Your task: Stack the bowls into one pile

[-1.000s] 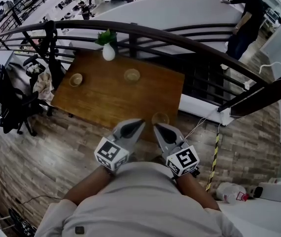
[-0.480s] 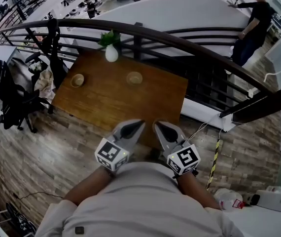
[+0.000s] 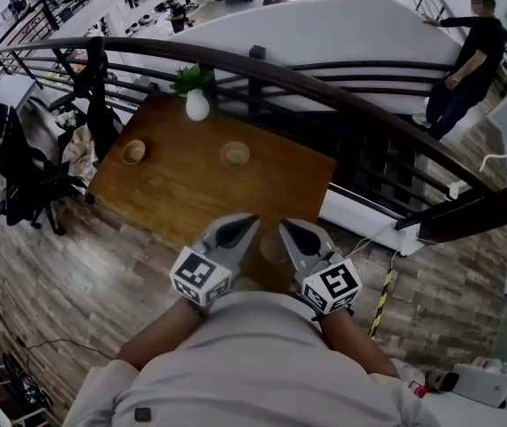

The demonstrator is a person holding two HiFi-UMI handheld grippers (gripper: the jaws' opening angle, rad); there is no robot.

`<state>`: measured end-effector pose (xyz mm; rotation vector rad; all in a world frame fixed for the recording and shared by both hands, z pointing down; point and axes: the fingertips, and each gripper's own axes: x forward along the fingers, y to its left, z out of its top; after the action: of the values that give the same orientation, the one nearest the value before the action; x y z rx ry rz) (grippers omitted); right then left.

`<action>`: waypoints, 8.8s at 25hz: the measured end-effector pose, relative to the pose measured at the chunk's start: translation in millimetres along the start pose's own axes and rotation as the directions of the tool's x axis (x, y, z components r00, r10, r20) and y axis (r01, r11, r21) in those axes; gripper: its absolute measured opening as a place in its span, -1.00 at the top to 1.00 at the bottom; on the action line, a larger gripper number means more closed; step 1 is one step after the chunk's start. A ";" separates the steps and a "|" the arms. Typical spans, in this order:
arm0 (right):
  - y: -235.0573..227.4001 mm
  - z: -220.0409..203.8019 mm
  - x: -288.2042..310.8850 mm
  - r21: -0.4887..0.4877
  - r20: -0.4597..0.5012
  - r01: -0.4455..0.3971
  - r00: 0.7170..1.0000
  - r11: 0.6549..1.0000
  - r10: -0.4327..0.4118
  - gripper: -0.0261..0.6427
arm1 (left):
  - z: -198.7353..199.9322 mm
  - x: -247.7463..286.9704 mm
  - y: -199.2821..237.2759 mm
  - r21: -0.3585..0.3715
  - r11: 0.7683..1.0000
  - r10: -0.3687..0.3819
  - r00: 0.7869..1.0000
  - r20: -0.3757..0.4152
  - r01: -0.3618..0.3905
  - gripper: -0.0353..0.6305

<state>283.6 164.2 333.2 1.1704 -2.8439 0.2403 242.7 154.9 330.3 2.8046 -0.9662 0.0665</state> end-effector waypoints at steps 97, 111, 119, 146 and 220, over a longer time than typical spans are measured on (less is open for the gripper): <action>-154.4 -417.1 30.3 0.425 -0.639 0.256 0.764 0.868 0.088 0.86 | -359.8 95.6 94.9 -0.349 0.918 -0.019 0.858 -0.514 -0.189 0.88; -176.7 -310.4 21.7 0.358 -0.521 0.208 0.854 0.910 0.009 0.85 | -271.5 109.2 86.3 -0.248 0.954 0.051 0.908 -0.416 -0.168 0.88; -183.9 -227.5 8.1 0.291 -0.430 0.180 0.902 0.940 -0.039 0.86 | -195.9 116.0 71.0 -0.179 0.971 0.093 0.944 -0.318 -0.156 0.88; -190.7 -108.0 -0.8 0.227 -0.246 0.141 0.966 0.964 -0.083 0.85 | -96.4 95.7 59.7 -0.049 0.979 0.183 0.960 -0.213 -0.198 0.88; -81.3 -86.7 245.3 0.227 -0.251 0.427 0.894 0.875 -0.371 0.85 | -59.4 -10.4 327.5 -0.011 0.988 -0.151 0.961 -0.233 0.153 0.88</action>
<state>165.9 -48.8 456.0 1.6493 -2.3741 0.7041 34.1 -81.8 436.7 2.7862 -0.6957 0.3716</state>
